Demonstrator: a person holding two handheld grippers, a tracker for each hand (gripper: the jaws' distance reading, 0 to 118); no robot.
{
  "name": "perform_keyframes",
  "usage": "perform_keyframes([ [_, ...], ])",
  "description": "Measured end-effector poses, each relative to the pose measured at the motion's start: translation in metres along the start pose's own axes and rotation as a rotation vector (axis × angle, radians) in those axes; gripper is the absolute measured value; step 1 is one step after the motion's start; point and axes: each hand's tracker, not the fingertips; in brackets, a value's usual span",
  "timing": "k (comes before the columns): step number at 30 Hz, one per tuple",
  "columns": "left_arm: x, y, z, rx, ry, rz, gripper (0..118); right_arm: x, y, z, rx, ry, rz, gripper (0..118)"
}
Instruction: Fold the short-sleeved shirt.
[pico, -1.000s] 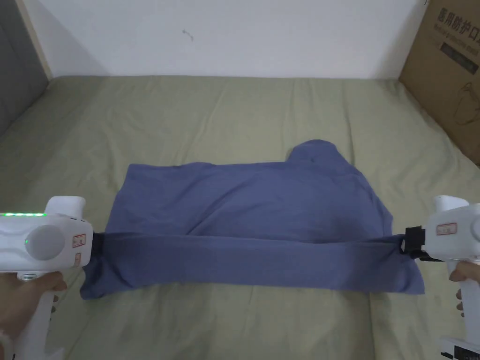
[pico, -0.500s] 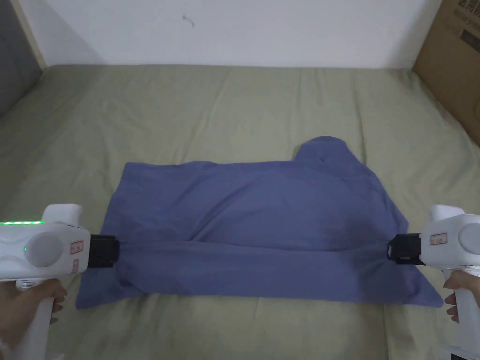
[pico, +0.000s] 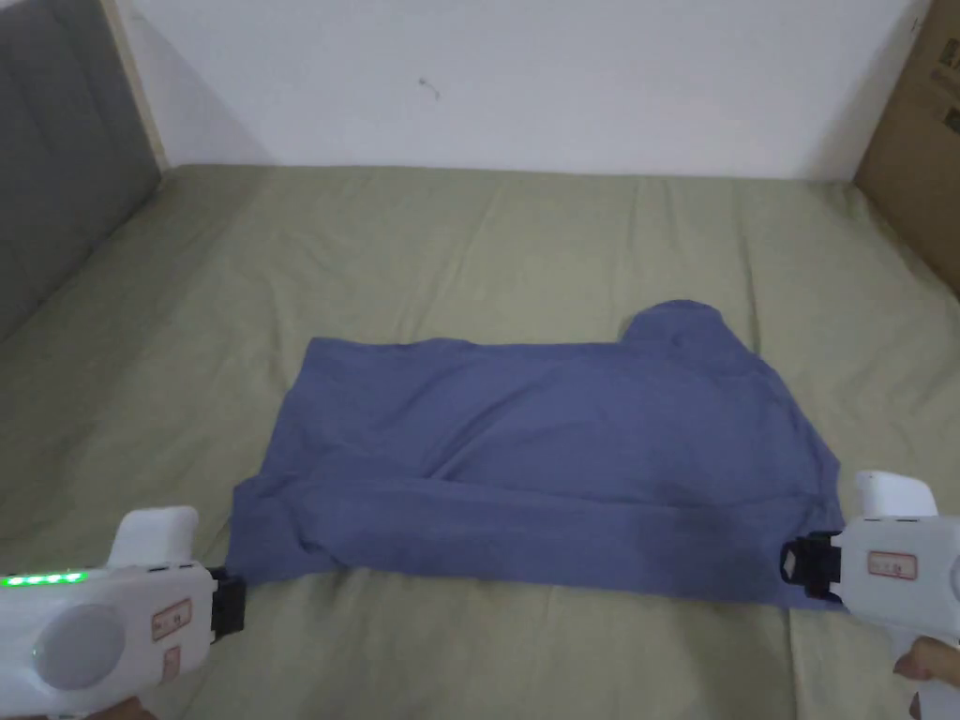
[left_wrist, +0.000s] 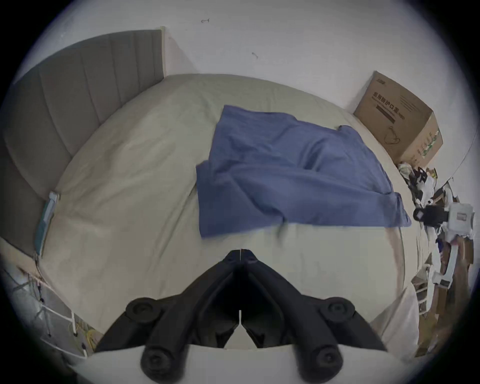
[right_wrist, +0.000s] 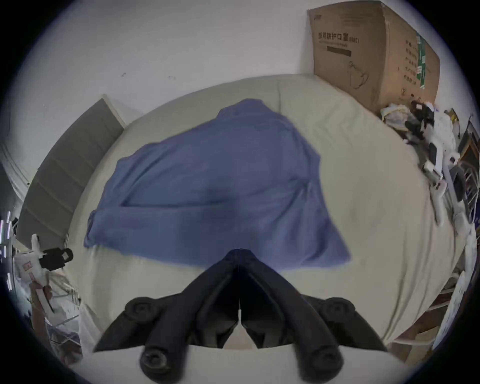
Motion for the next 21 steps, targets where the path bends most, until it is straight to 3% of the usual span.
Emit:
perform_keyframes([
  [3, -0.014, -0.002, -0.008, 0.012, 0.004, 0.054, 3, 0.002, -0.013, -0.012, -0.026, -0.004, -0.005, 1],
  [4, -0.018, 0.001, -0.01, 0.01, 0.008, 0.088, 18, 0.002, -0.015, -0.013, -0.034, 0.0, -0.012, 1],
  [5, -0.021, 0.005, -0.014, 0.002, 0.002, 0.109, 60, 0.003, -0.016, -0.014, -0.037, 0.004, -0.019, 1],
  [6, -0.023, 0.009, -0.02, -0.002, -0.001, 0.123, 91, 0.002, -0.017, -0.015, -0.038, 0.006, -0.021, 1],
  [7, -0.026, 0.014, -0.027, -0.011, 0.002, 0.128, 107, 0.001, -0.017, -0.015, -0.038, 0.006, -0.022, 1],
  [8, -0.027, 0.017, -0.033, -0.012, 0.007, 0.128, 110, 0.002, -0.017, -0.015, -0.039, 0.006, -0.021, 1],
  [12, -0.026, 0.035, -0.067, -0.018, 0.058, 0.118, 106, 0.007, -0.016, -0.019, -0.051, -0.001, -0.026, 1],
  [13, -0.024, 0.036, -0.076, -0.034, 0.063, 0.099, 101, 0.009, -0.016, -0.02, -0.055, -0.002, -0.03, 1],
  [15, -0.021, 0.036, -0.094, -0.08, 0.044, 0.081, 68, 0.012, -0.02, -0.021, -0.061, -0.012, -0.039, 1],
  [19, -0.01, 0.03, -0.1, -0.072, 0.124, -0.027, 63, 0.022, -0.025, -0.021, -0.077, -0.028, -0.065, 1],
  [21, -0.008, 0.032, -0.09, -0.042, 0.14, -0.091, 25, 0.03, -0.025, -0.017, -0.069, -0.038, -0.075, 1],
])
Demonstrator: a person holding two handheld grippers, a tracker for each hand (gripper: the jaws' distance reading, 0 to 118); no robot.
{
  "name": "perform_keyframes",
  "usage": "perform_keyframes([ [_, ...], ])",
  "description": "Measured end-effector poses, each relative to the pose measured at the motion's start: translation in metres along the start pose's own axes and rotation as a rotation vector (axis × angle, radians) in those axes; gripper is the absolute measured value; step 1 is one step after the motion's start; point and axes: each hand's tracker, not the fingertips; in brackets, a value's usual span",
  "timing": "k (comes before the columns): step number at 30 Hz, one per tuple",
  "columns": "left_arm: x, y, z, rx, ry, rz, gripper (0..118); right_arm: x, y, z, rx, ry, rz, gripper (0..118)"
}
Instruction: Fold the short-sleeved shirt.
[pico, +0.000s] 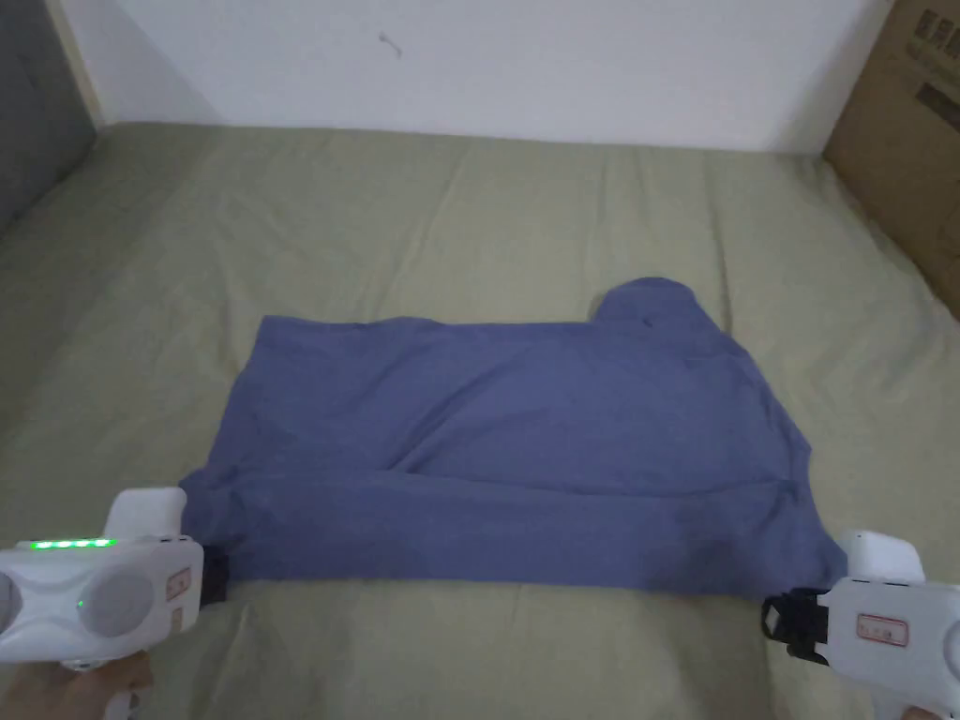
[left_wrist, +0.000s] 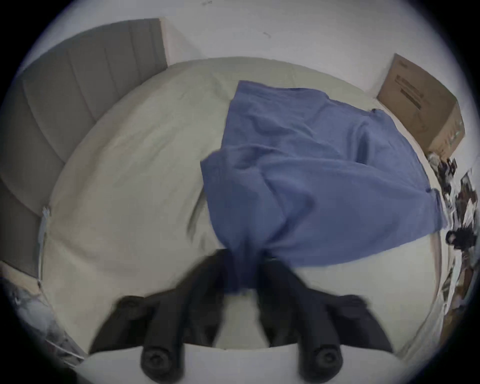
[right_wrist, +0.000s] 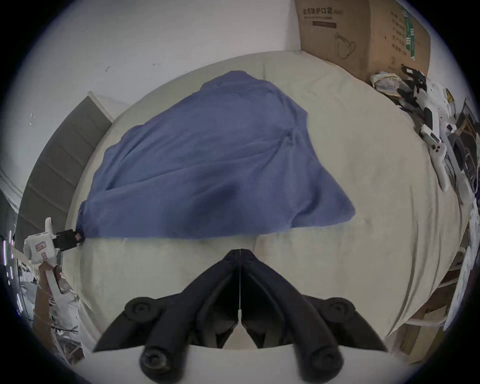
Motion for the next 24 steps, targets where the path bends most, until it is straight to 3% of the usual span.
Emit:
perform_keyframes([
  [1, -0.002, 0.002, 0.002, -0.008, -0.028, 0.013, 8, 0.003, 0.001, 0.002, 0.01, -0.007, -0.01, 2],
  [5, -0.008, 0.008, 0.003, -0.033, -0.073, 0.079, 8, 0.019, 0.015, 0.007, 0.054, -0.049, -0.038, 59],
  [6, -0.008, 0.009, 0.004, -0.032, -0.079, 0.102, 8, 0.025, 0.021, 0.005, 0.059, -0.058, -0.046, 71],
  [7, -0.008, 0.009, 0.005, -0.034, -0.078, 0.101, 8, 0.03, 0.027, 0.001, 0.063, -0.064, -0.053, 75],
  [15, -0.003, 0.013, 0.011, -0.034, -0.065, 0.055, 8, 0.044, 0.055, -0.066, -0.055, -0.122, -0.029, 70],
  [16, -0.003, 0.013, 0.012, -0.035, -0.065, 0.049, 8, 0.041, 0.054, -0.065, -0.047, -0.129, 0.01, 62],
  [17, -0.003, 0.014, 0.013, -0.032, -0.067, 0.044, 8, 0.034, 0.053, -0.06, -0.03, -0.132, 0.053, 27],
  [18, -0.004, 0.016, 0.016, -0.029, -0.067, 0.036, 8, 0.025, 0.053, -0.048, -0.005, -0.095, 0.079, 7],
  [19, -0.004, 0.016, 0.018, -0.026, -0.068, 0.033, 8, 0.021, 0.054, -0.045, 0.0, -0.065, 0.075, 7],
  [22, -0.001, 0.02, 0.032, -0.009, -0.069, 0.013, 8, 0.016, 0.057, -0.046, -0.02, -0.134, 0.114, 7],
  [24, -0.003, 0.022, 0.04, -0.002, -0.076, 0.012, 8, 0.019, 0.057, -0.036, -0.017, -0.128, 0.086, 7],
])
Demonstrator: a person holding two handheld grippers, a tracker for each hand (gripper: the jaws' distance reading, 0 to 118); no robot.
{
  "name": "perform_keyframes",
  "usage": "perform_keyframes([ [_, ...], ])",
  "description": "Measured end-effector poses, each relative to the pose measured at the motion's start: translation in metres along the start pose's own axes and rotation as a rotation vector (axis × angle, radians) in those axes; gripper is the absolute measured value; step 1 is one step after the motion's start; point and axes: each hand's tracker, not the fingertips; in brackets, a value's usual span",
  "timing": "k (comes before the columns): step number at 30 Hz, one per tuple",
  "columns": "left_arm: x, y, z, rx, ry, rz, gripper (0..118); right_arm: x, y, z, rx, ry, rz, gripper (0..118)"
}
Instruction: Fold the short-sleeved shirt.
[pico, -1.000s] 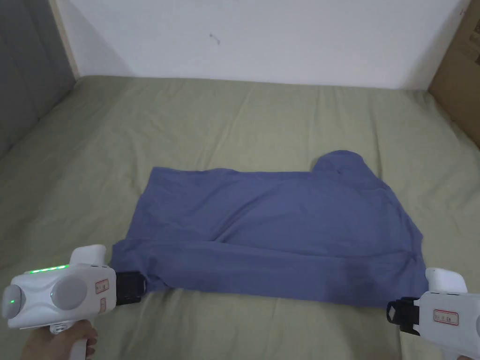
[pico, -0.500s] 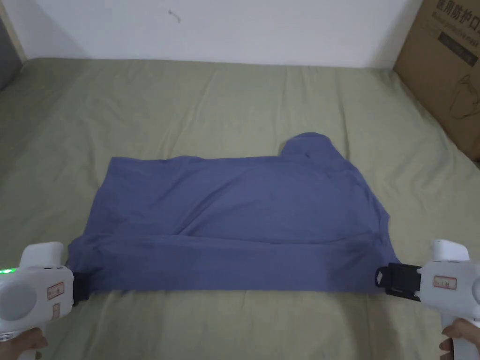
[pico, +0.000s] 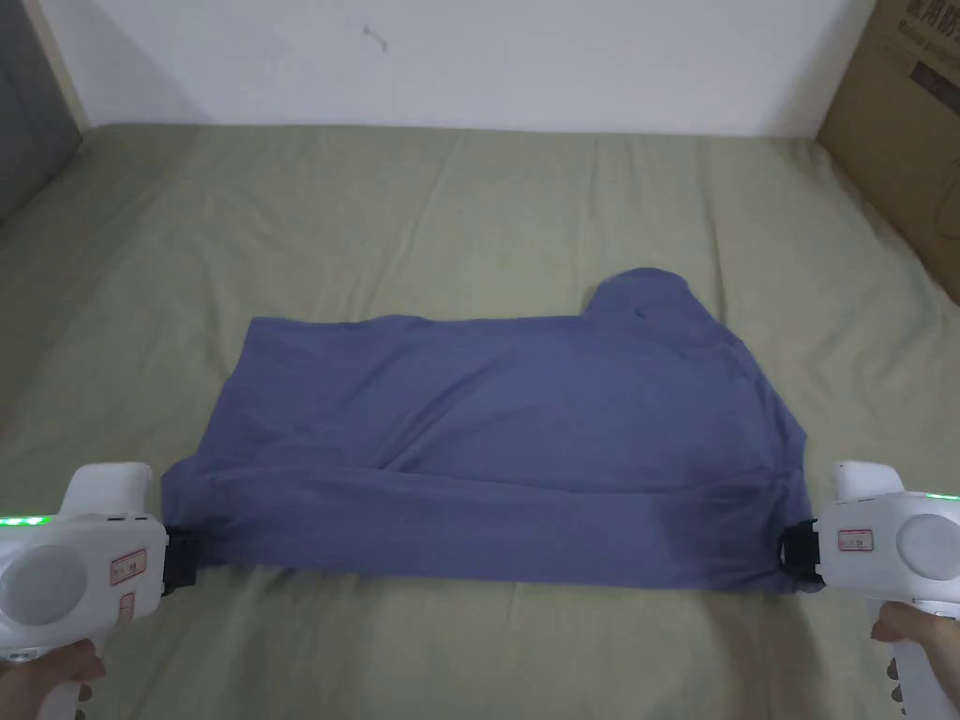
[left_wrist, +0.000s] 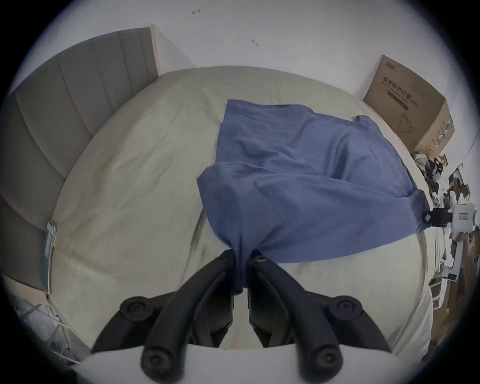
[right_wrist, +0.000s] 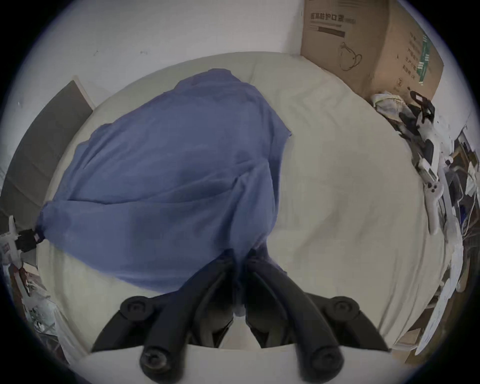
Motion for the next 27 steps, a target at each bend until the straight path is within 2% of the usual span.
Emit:
perform_keyframes([
  [3, 0.001, -0.001, 0.014, 0.021, -0.011, 0.0, 8, 0.011, -0.002, 0.02, 0.035, 0.06, -0.085, 7],
  [10, 0.0, -0.022, 0.045, 0.034, -0.007, -0.06, 8, 0.029, -0.025, 0.064, 0.058, 0.076, -0.071, 7],
  [13, -0.005, -0.046, 0.054, 0.009, -0.011, -0.066, 8, 0.037, -0.054, 0.075, 0.04, 0.095, -0.1, 7],
  [14, -0.006, -0.057, 0.056, -0.007, 0.001, -0.07, 8, 0.03, -0.069, 0.084, 0.027, 0.104, -0.109, 7],
  [19, -0.011, -0.103, 0.051, -0.083, 0.021, -0.1, 8, 0.03, -0.121, 0.075, -0.061, 0.096, -0.119, 7],
  [21, -0.017, -0.113, 0.044, -0.083, 0.02, -0.088, 9, 0.04, -0.13, 0.063, -0.054, 0.101, -0.147, 7],
  [22, -0.019, -0.115, 0.042, -0.079, 0.023, -0.068, 15, 0.044, -0.13, 0.058, -0.031, 0.11, -0.173, 14],
  [23, -0.019, -0.115, 0.041, -0.075, 0.016, -0.045, 40, 0.043, -0.129, 0.058, -0.029, 0.101, -0.184, 32],
  [24, -0.02, -0.113, 0.039, -0.086, 0.028, -0.033, 70, 0.042, -0.126, 0.058, -0.038, 0.075, -0.179, 47],
  [25, -0.021, -0.112, 0.038, -0.117, 0.049, -0.037, 98, 0.042, -0.123, 0.06, -0.039, 0.059, -0.161, 66],
  [26, -0.023, -0.111, 0.038, -0.119, 0.052, -0.038, 112, 0.041, -0.12, 0.063, -0.035, 0.03, -0.129, 74],
  [27, -0.024, -0.11, 0.044, -0.086, 0.049, -0.031, 110, 0.04, -0.116, 0.068, -0.029, -0.004, -0.106, 73],
])
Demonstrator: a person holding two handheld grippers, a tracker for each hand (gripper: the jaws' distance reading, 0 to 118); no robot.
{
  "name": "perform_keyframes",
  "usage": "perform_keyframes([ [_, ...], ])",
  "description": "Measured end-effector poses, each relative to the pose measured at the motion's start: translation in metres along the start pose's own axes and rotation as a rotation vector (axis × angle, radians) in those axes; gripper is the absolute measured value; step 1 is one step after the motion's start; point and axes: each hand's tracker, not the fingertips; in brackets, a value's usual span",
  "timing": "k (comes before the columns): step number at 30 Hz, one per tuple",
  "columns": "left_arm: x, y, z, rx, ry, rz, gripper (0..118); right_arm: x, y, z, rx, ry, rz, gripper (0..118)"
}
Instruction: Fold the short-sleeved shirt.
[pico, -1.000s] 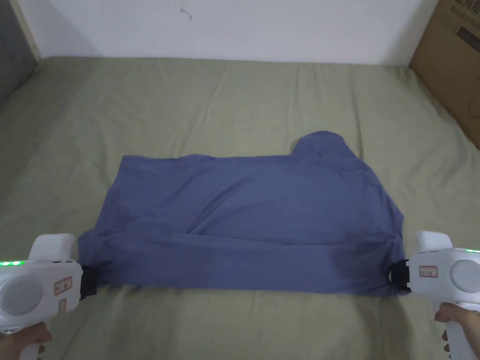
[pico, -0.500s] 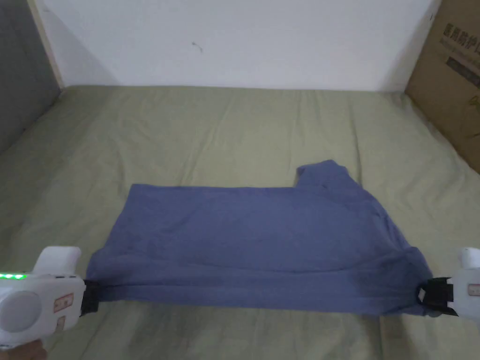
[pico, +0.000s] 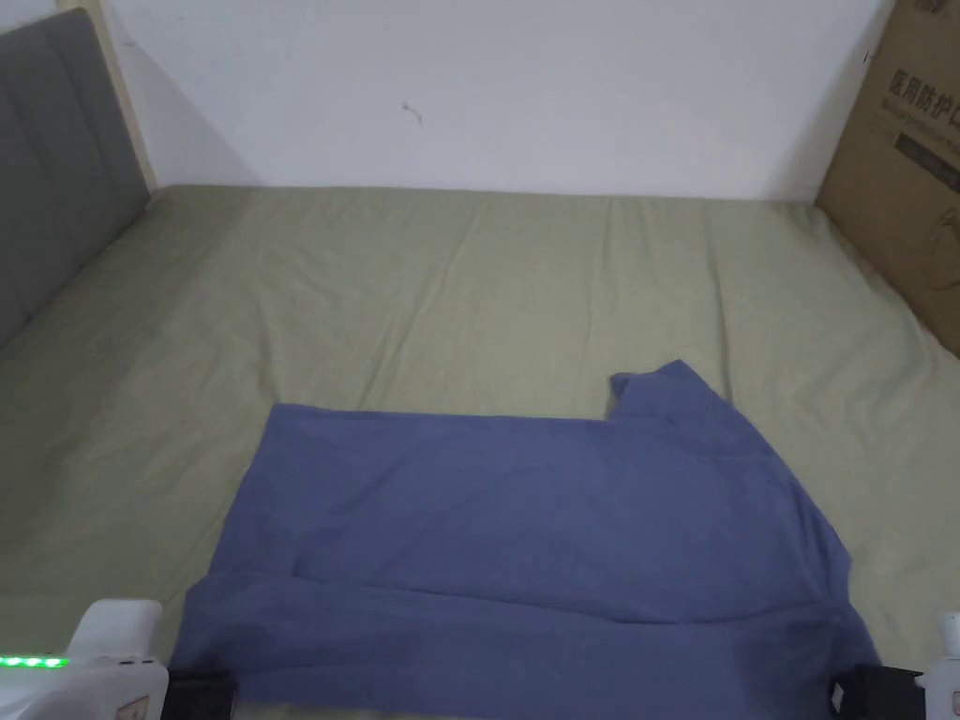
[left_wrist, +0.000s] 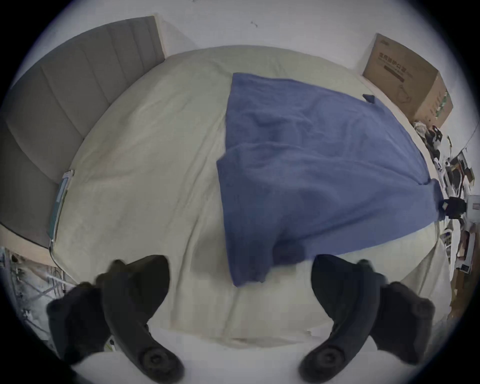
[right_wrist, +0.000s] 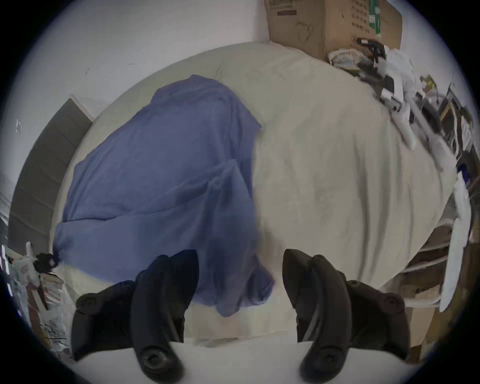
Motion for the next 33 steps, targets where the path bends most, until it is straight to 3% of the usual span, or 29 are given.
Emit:
perform_keyframes([
  [7, 0.01, 0.052, 0.04, 0.172, -0.078, 0.07, 107, -0.022, 0.056, 0.039, 0.172, 0.084, 0.022, 73],
  [9, 0.018, 0.068, 0.04, 0.208, -0.133, 0.075, 76, -0.035, 0.074, 0.039, 0.191, 0.113, 0.042, 72],
  [10, 0.024, 0.074, 0.038, 0.211, -0.146, 0.07, 49, -0.039, 0.082, 0.036, 0.204, 0.123, 0.061, 66],
  [11, 0.03, 0.079, 0.032, 0.199, -0.125, 0.06, 11, -0.045, 0.089, 0.032, 0.203, 0.127, 0.065, 40],
  [12, 0.035, 0.083, 0.027, 0.2, -0.11, 0.045, 5, -0.052, 0.095, 0.024, 0.197, 0.123, 0.072, 14],
  [13, 0.039, 0.087, 0.022, 0.195, -0.115, 0.037, 2, -0.056, 0.099, 0.017, 0.196, 0.121, 0.065, 3],
  [14, 0.043, 0.088, 0.015, 0.184, -0.126, 0.024, 0, -0.058, 0.102, 0.008, 0.172, 0.141, 0.055, 1],
  [22, 0.058, 0.125, -0.021, 0.143, -0.157, 0.057, 0, -0.068, 0.155, -0.045, 0.143, 0.122, 0.034, 1],
  [23, 0.059, 0.133, -0.024, 0.146, -0.159, 0.056, 0, -0.067, 0.172, -0.053, 0.154, 0.107, 0.042, 13],
  [25, 0.064, 0.147, -0.03, 0.157, -0.154, 0.038, 0, -0.064, 0.208, -0.07, 0.135, 0.114, 0.04, 63],
  [26, 0.068, 0.154, -0.033, 0.159, -0.15, 0.033, 0, -0.063, 0.223, -0.08, 0.124, 0.116, 0.044, 82],
  [30, 0.075, 0.171, -0.051, 0.15, -0.146, 0.027, 0, -0.06, 0.273, -0.123, 0.087, 0.018, 0.062, 81],
  [33, 0.076, 0.175, -0.065, 0.13, -0.148, 0.028, 0, -0.062, 0.28, -0.15, 0.037, 0.039, 0.062, 81],
])
